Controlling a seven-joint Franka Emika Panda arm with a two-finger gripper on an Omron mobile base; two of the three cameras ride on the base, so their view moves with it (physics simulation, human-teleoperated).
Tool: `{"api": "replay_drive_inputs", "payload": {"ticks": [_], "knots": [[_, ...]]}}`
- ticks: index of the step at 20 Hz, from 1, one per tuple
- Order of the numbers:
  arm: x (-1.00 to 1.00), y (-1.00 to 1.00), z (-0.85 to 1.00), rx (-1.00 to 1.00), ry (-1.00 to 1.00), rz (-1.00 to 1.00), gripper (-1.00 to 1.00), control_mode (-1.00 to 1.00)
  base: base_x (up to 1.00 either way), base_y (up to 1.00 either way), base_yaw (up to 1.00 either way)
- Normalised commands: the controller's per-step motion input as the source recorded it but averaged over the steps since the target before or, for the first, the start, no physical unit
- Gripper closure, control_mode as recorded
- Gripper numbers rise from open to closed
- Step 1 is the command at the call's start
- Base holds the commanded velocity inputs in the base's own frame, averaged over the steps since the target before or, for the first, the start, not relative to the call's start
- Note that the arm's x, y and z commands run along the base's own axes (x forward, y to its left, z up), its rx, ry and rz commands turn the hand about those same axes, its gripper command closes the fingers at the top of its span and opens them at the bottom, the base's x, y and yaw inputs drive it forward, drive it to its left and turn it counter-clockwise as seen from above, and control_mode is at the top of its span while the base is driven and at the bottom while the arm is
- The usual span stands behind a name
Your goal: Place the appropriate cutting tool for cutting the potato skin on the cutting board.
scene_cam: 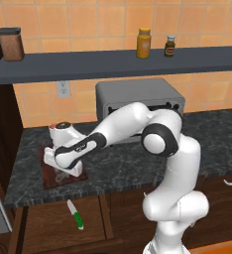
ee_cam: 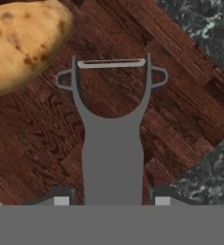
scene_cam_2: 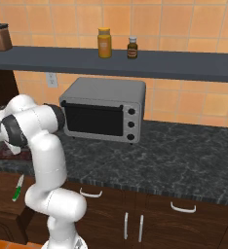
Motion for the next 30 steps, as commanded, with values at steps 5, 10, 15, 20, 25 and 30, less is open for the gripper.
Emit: {"api": "replay_drive_inputs", "payload": {"ticks": [5,10,15,20,25,30], "knots": [[-0.20,-0.07,0.12,0.00,0.00,0.00,-1.00,-1.00,0.00,0.00,0.00],[-0.56,-0.37,0.45,0.00,-0.04,0.01,-1.00,-1.00,0.00,0.00,0.00],[-1.00,-0.89,0.14,0.00,-0.08,0.10,-1.00,-1.00,0.00,0.00,0.00],[-0.99,-1.00,0.15,0.00,-0.05,0.19,-1.00,-1.00,0.00,0.00,0.00],[-0.77,-0.76,0.60,0.01,0.00,0.16,-1.00,-1.00,0.00,0.00,0.00],[-0.91,-0.82,0.49,-0.01,0.00,0.15,-1.00,-1.00,0.00,0.00,0.00]]}}
